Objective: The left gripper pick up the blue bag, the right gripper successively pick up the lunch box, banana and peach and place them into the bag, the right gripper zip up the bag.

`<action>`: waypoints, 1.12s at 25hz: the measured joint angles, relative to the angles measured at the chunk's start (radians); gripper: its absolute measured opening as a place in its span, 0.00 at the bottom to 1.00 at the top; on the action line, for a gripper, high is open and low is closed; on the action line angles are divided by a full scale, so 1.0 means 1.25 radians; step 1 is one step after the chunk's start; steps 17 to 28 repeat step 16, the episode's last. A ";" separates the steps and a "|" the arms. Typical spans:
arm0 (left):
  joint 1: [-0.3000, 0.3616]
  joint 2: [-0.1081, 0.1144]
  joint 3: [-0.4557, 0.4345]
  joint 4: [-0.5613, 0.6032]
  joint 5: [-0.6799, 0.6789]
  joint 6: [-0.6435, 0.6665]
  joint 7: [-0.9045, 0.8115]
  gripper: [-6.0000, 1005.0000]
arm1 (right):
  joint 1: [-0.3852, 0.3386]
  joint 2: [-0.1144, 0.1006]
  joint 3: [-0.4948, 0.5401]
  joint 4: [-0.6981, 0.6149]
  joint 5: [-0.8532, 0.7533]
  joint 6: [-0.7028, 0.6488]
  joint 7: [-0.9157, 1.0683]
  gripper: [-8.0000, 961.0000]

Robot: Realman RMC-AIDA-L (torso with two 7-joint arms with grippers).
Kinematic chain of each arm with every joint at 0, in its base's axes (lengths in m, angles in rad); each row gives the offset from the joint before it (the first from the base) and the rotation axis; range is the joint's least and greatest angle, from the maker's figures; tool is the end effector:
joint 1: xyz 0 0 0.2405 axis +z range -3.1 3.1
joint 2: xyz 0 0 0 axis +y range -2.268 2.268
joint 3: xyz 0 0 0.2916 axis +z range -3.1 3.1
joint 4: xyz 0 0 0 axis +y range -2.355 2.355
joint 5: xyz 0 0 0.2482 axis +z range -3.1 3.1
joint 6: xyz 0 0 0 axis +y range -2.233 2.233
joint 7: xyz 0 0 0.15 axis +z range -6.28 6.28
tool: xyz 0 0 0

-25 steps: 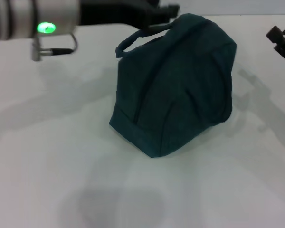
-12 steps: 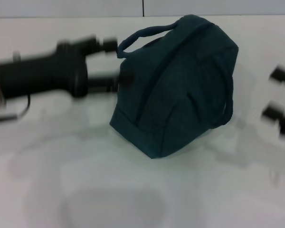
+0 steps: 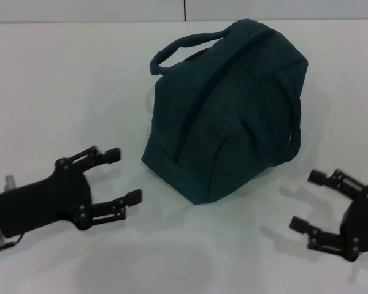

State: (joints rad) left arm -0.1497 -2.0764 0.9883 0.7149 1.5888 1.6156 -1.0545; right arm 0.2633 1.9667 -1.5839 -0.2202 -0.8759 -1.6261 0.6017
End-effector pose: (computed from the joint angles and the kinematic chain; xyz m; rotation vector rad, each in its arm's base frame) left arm -0.3610 0.2698 -0.0242 -2.5861 -0.4263 -0.8614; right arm 0.3685 0.2490 -0.0621 -2.5004 0.2995 1.0248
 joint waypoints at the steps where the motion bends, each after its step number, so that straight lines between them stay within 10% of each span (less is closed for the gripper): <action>1: -0.002 -0.001 -0.021 -0.021 0.018 -0.006 0.011 0.88 | -0.001 0.007 0.001 0.007 -0.003 0.020 -0.004 0.91; 28: -0.006 0.001 -0.084 -0.089 0.098 -0.007 0.041 0.87 | -0.008 0.027 0.004 0.022 0.000 0.074 -0.038 0.91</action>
